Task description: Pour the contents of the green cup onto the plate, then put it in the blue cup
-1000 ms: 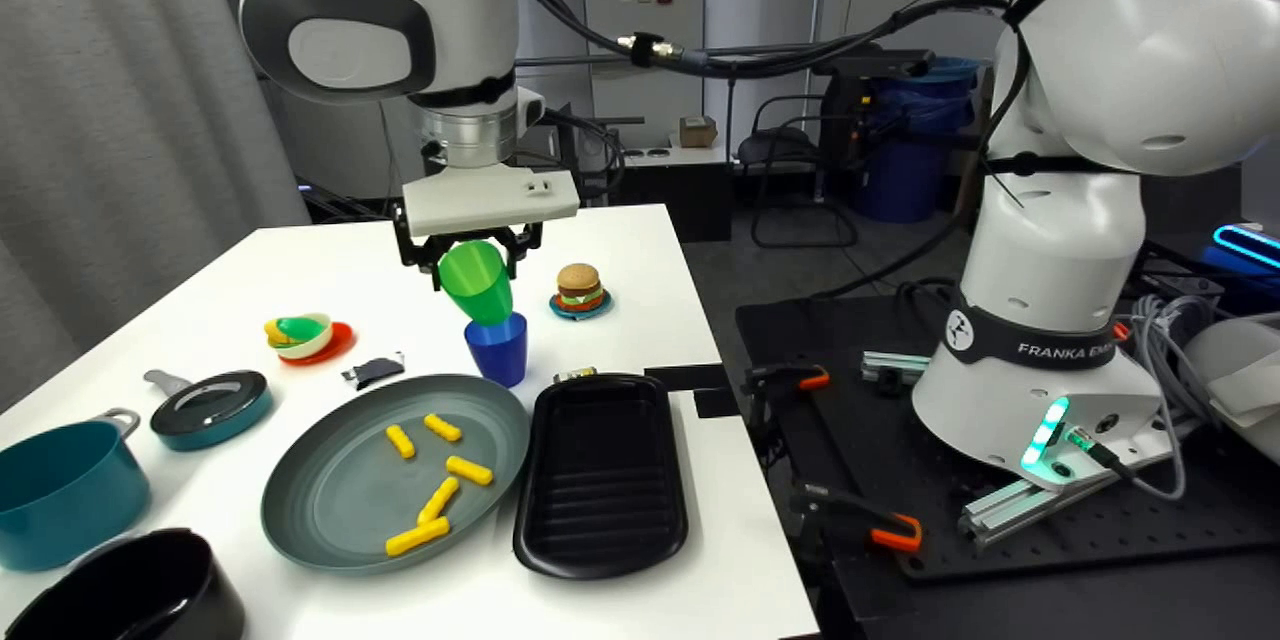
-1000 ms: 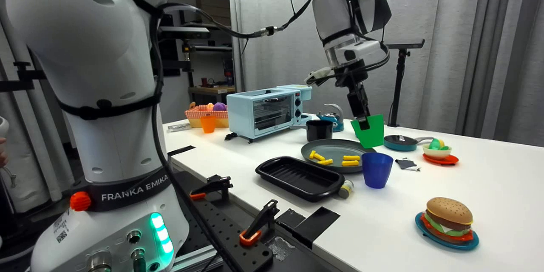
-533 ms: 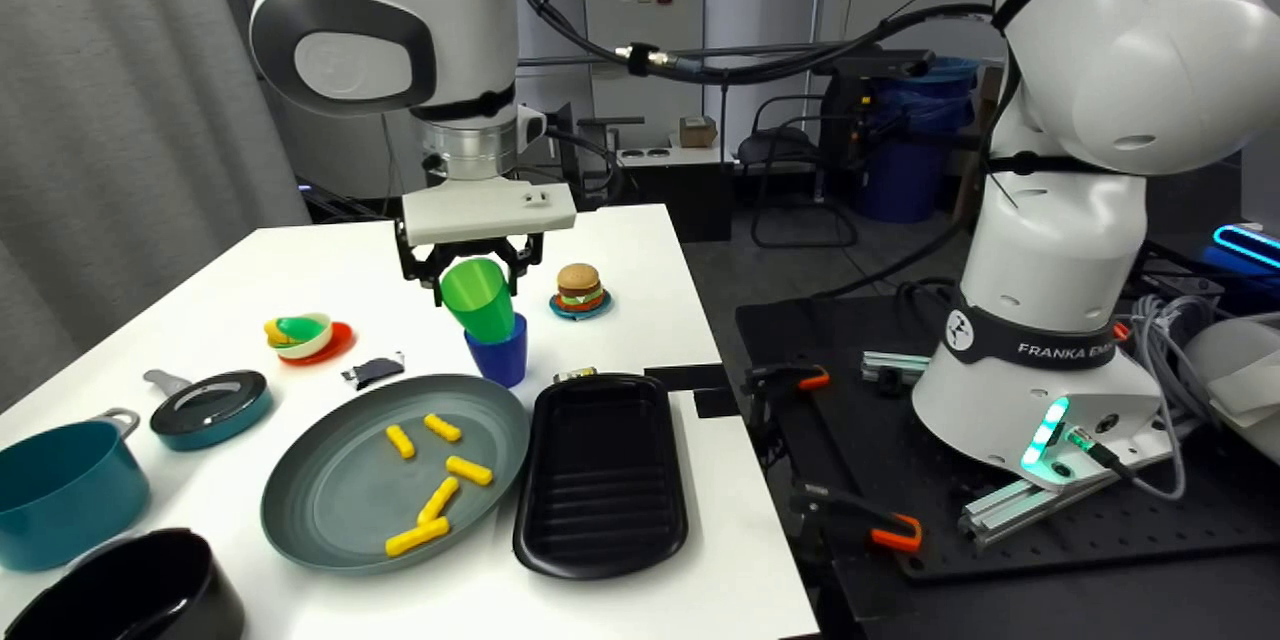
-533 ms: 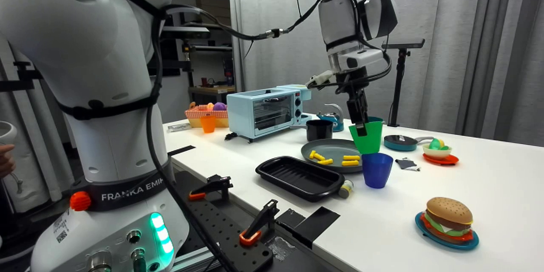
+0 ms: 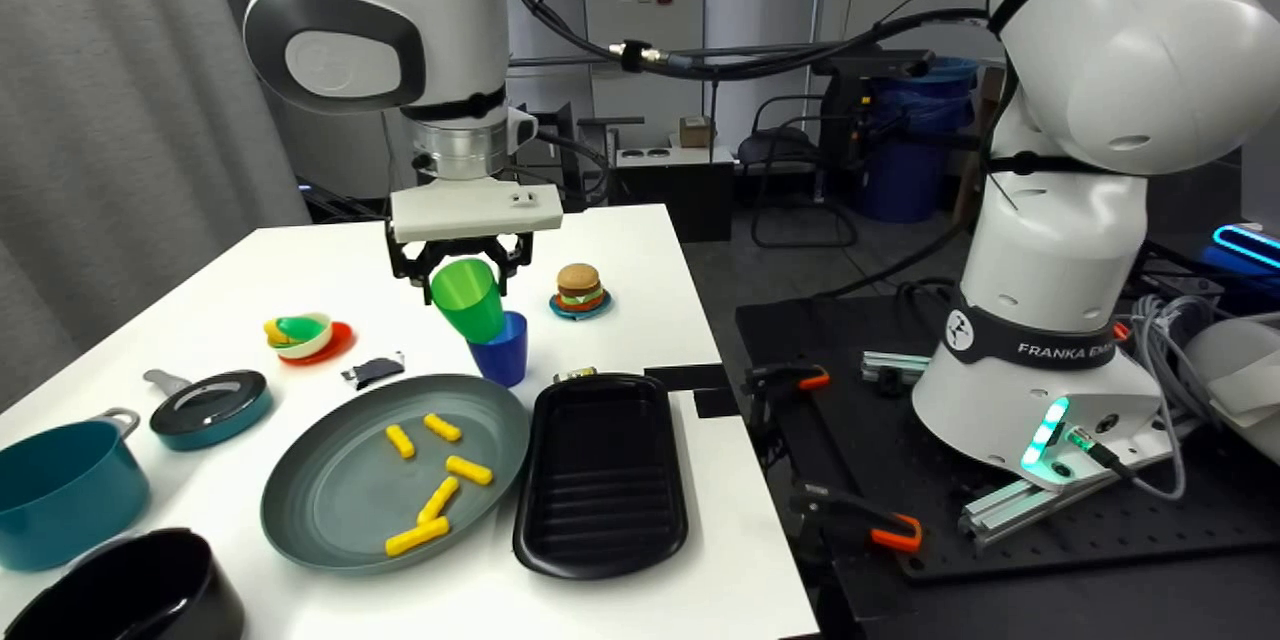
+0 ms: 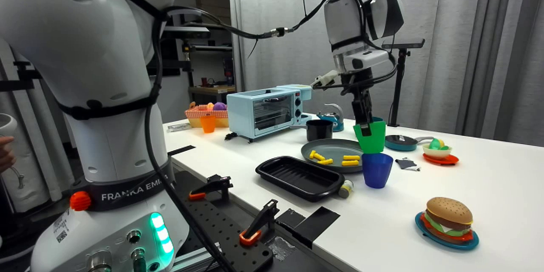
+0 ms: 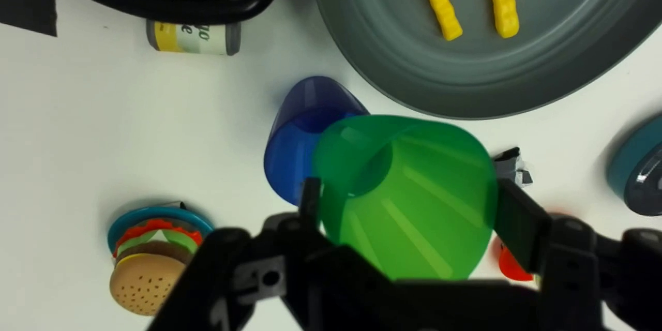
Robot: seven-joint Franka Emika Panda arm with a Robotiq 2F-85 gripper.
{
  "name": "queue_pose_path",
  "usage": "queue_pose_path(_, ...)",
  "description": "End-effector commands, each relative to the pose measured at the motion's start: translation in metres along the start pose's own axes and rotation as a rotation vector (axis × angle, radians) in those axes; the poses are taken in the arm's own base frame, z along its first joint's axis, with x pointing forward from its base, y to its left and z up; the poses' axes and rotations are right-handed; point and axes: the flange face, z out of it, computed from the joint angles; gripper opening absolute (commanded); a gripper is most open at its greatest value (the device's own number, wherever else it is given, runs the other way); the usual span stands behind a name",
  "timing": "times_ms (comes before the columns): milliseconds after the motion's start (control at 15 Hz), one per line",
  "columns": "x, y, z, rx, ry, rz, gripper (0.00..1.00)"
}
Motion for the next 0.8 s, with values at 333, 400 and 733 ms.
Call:
queue_pose_path(333,0.023,-0.006,-0.008,0.000,-0.014,0.004,0.56)
queue_pose_path(400,0.024,-0.005,-0.008,-0.001,-0.016,0.006,0.56)
queue_pose_path(733,0.027,0.001,-0.004,-0.007,-0.025,0.016,0.56)
